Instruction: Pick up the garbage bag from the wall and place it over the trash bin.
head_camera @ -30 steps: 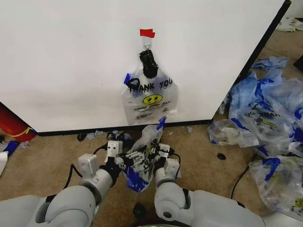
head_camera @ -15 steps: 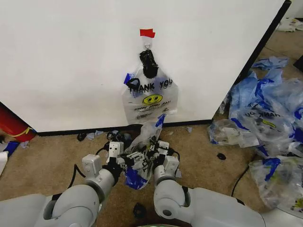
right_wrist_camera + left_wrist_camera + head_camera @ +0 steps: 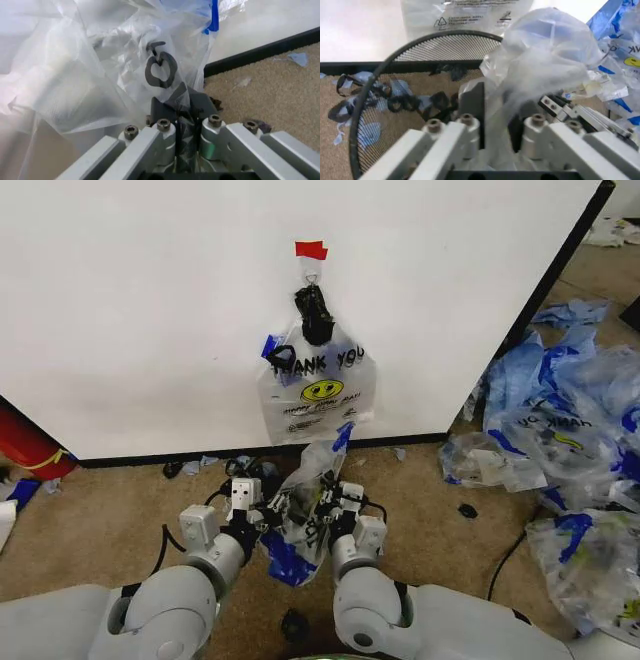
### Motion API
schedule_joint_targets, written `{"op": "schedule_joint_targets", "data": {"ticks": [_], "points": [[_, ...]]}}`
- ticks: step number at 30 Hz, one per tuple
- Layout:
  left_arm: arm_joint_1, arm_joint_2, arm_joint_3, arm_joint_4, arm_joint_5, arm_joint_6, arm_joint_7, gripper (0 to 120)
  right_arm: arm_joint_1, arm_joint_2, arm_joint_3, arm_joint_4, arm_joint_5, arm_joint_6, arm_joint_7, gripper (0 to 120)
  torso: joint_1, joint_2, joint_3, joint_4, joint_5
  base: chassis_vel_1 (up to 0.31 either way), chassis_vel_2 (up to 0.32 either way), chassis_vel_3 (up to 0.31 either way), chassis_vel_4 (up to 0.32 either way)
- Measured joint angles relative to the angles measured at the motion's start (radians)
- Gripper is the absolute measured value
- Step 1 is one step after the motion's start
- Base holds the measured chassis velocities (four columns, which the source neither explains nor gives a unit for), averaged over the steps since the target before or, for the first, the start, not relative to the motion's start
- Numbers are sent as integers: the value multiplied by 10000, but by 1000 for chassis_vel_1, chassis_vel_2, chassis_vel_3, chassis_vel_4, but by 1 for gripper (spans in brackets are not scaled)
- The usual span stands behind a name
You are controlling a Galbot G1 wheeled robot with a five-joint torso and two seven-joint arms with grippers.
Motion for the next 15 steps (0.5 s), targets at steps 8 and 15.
{"op": "schedule_joint_targets", "data": {"ticks": [8,15], "points": [[202,81,-86,109,233,-113,-3,0,-528,-480,353,353,-34,221,-491,1,0,0,0,0,-1,0,0,0,0],[352,190,-200,145,327,-168,-3,0,-862,-807,691,687,-83,320,-589,1,0,0,0,0,0,0,0,0,0]]}}
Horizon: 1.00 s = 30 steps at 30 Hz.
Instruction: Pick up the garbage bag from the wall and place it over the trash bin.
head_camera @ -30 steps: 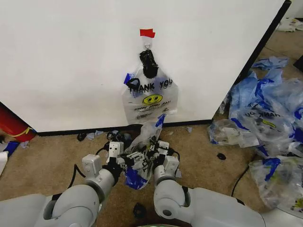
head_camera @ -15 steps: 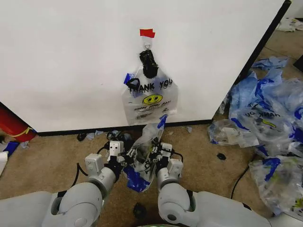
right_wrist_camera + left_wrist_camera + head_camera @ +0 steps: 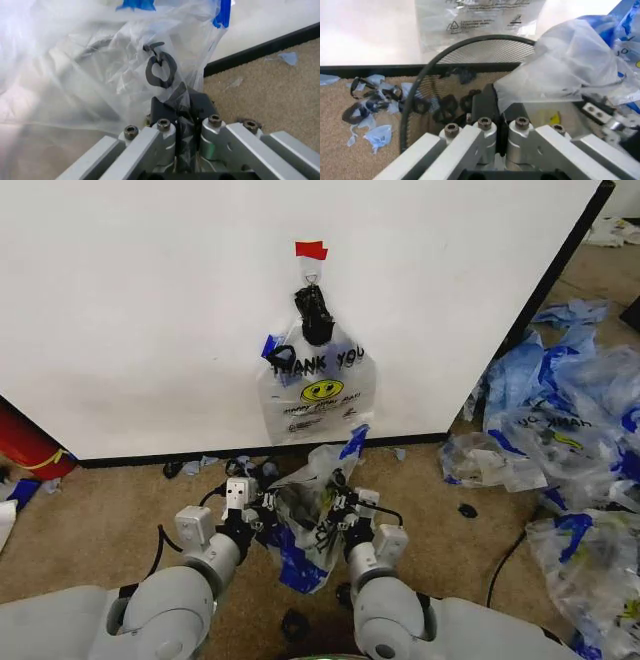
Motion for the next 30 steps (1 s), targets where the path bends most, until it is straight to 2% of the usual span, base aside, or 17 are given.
{"op": "schedule_joint_targets", "data": {"ticks": [16,30], "points": [[506,263,-529,174,245,-128,26,0,-1073,-1511,770,1463,-255,396,-486,1,0,0,0,-1,0,0,0,0,0],[853,376,-685,379,581,-270,52,0,-1338,-1966,1319,2253,-190,474,-539,1,0,0,1,0,-1,0,0,0,0]]}}
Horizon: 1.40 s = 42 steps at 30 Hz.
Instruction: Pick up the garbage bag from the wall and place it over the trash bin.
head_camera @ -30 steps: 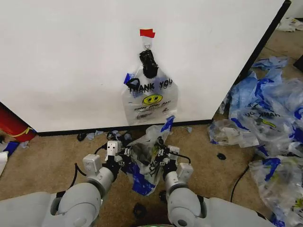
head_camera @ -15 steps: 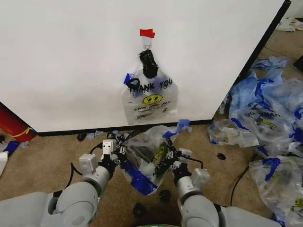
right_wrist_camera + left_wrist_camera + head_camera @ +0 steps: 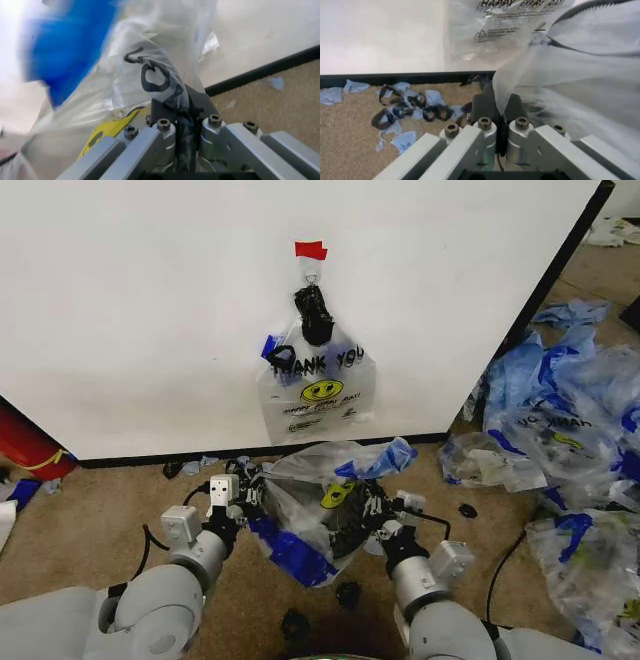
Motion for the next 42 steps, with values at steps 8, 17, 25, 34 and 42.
{"op": "schedule_joint_targets", "data": {"ticks": [8,17,25,34,42], "points": [[256,-122,-46,200,228,-116,33,0,38,-55,389,224,268,-7,31,1,0,0,0,0,0,0,0,0,0],[580,-508,-66,716,483,-351,151,0,-74,-87,522,432,345,-17,50,1,0,0,0,0,0,0,0,0,0],[770,-791,-75,1032,696,-440,176,0,-147,-159,648,523,382,-25,80,1,0,0,0,-1,1,0,0,0,0],[670,-605,-90,798,886,-426,185,4,-147,-146,719,406,385,-32,76,1,0,0,0,-1,0,0,0,0,0],[343,189,-89,-69,834,-268,200,34,-48,1,590,-34,338,-32,6,1,0,0,-1,0,1,0,0,0,0]]}}
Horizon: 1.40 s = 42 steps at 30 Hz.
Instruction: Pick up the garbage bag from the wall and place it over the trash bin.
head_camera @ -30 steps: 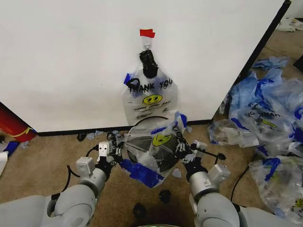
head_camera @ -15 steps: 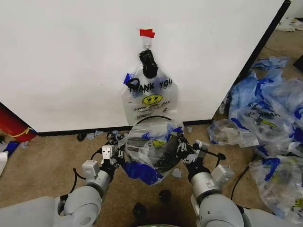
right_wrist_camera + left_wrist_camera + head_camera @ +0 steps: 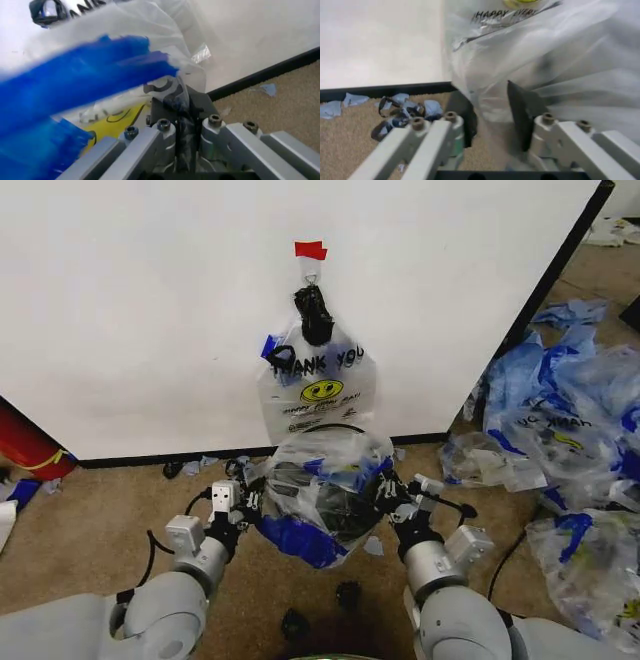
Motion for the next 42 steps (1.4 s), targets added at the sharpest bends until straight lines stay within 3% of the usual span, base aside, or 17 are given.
{"op": "schedule_joint_targets", "data": {"ticks": [7,12,18,42], "points": [[-15,367,22,-398,-407,155,-18,58,143,116,-60,-128,-4,0,-23,1,0,0,0,0,0,0,0,0,0],[165,270,32,-254,-421,165,-46,72,79,65,3,120,9,0,-2,1,0,0,0,0,-3,0,0,0,0],[-44,149,-3,-67,-356,146,-61,98,-83,-192,184,385,35,8,14,1,0,0,0,-1,0,0,0,0,0],[-477,1221,33,-803,-682,180,-68,100,80,-111,70,16,-46,19,-91,1,0,0,0,0,-3,0,0,0,0]]}}
